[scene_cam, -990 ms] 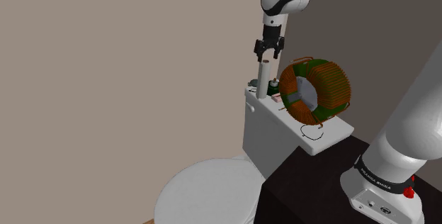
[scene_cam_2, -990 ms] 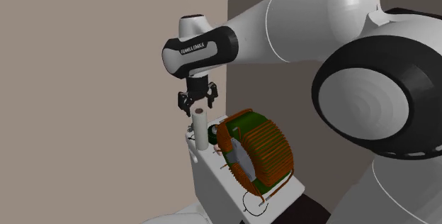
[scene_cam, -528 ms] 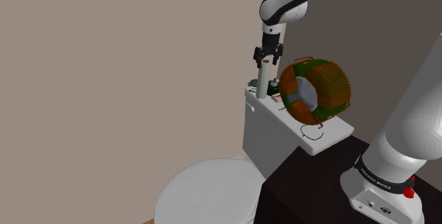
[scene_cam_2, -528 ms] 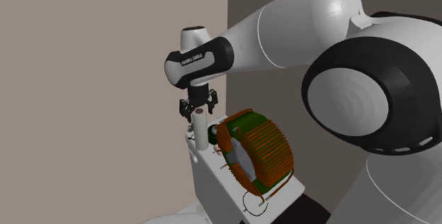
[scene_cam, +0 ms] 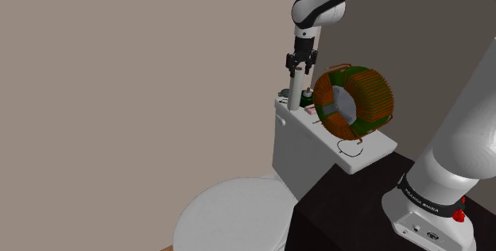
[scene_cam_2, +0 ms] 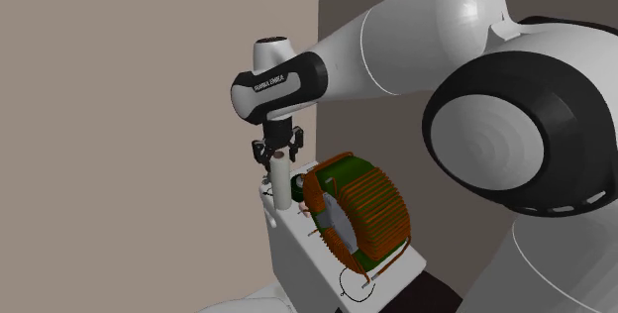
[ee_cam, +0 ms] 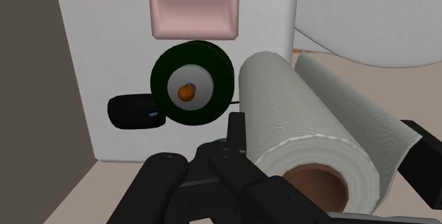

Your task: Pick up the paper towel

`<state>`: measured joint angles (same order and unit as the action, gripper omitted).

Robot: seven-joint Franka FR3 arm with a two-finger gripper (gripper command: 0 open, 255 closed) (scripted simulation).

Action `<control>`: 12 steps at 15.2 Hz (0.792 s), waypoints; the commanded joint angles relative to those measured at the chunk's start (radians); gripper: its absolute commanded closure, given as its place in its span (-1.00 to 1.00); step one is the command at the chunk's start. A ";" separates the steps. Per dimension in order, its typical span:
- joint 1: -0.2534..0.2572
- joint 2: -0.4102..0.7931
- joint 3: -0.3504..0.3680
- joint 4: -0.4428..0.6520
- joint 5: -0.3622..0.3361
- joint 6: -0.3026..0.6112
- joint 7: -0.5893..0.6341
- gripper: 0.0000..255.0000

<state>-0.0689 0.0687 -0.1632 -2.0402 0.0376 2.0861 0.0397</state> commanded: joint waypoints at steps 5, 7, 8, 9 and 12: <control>0.002 -0.012 0.001 0.025 -0.003 -0.039 0.004 1.00; 0.002 -0.021 0.001 0.041 -0.005 -0.065 0.006 1.00; 0.002 -0.026 0.001 0.050 -0.006 -0.078 0.007 1.00; 0.002 -0.029 0.001 0.059 -0.007 -0.091 0.008 1.00; 0.002 -0.040 0.001 0.087 -0.009 -0.129 0.010 1.00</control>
<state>-0.0664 0.0315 -0.1618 -1.9631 0.0293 1.9703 0.0496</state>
